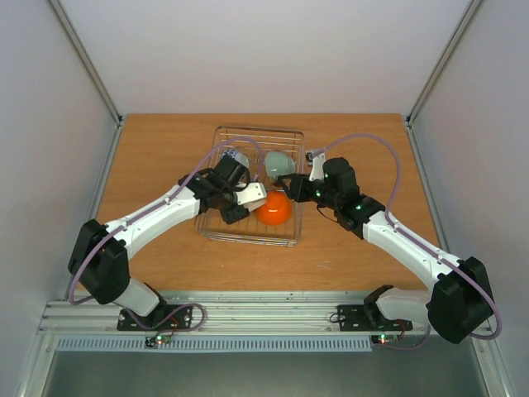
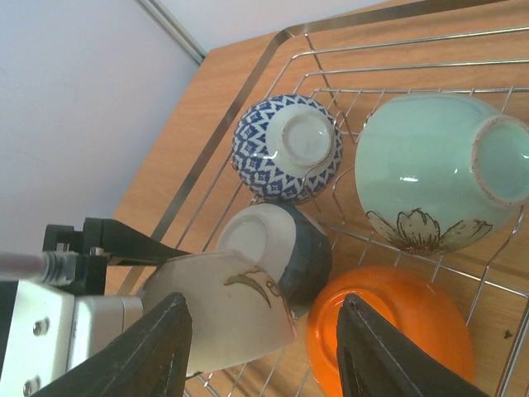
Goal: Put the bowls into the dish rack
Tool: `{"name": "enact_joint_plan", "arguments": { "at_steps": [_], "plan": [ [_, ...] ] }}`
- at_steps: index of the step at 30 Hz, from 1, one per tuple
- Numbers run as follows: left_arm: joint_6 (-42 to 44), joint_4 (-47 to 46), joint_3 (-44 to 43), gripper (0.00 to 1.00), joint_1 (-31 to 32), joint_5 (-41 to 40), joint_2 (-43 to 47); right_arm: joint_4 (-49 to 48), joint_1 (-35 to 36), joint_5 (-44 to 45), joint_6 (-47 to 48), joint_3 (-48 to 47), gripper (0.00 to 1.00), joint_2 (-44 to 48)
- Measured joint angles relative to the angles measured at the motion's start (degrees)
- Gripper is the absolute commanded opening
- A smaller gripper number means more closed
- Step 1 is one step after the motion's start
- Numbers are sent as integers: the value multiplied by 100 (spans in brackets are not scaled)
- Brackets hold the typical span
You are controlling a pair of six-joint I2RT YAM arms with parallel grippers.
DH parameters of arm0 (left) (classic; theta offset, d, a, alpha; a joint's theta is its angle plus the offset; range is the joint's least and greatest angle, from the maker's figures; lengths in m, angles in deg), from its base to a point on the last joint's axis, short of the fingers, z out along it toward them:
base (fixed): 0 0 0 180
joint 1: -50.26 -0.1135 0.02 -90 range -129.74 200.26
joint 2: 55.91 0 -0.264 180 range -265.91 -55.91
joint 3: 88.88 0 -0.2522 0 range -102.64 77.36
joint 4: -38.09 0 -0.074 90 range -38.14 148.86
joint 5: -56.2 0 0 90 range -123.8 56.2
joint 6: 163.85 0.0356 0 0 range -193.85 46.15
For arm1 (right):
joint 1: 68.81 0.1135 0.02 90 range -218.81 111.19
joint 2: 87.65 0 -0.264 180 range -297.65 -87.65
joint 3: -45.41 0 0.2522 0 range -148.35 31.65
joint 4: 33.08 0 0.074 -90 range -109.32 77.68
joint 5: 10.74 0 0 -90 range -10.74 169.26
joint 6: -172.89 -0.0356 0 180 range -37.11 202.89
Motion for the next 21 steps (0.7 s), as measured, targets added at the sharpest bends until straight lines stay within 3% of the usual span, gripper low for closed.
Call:
{"name": "enact_joint_plan", "arguments": {
  "at_steps": [21],
  "plan": [
    [815,-1235,531,0,289,-1742,-302,55,0,33,-2,24,49,0]
  ]
}}
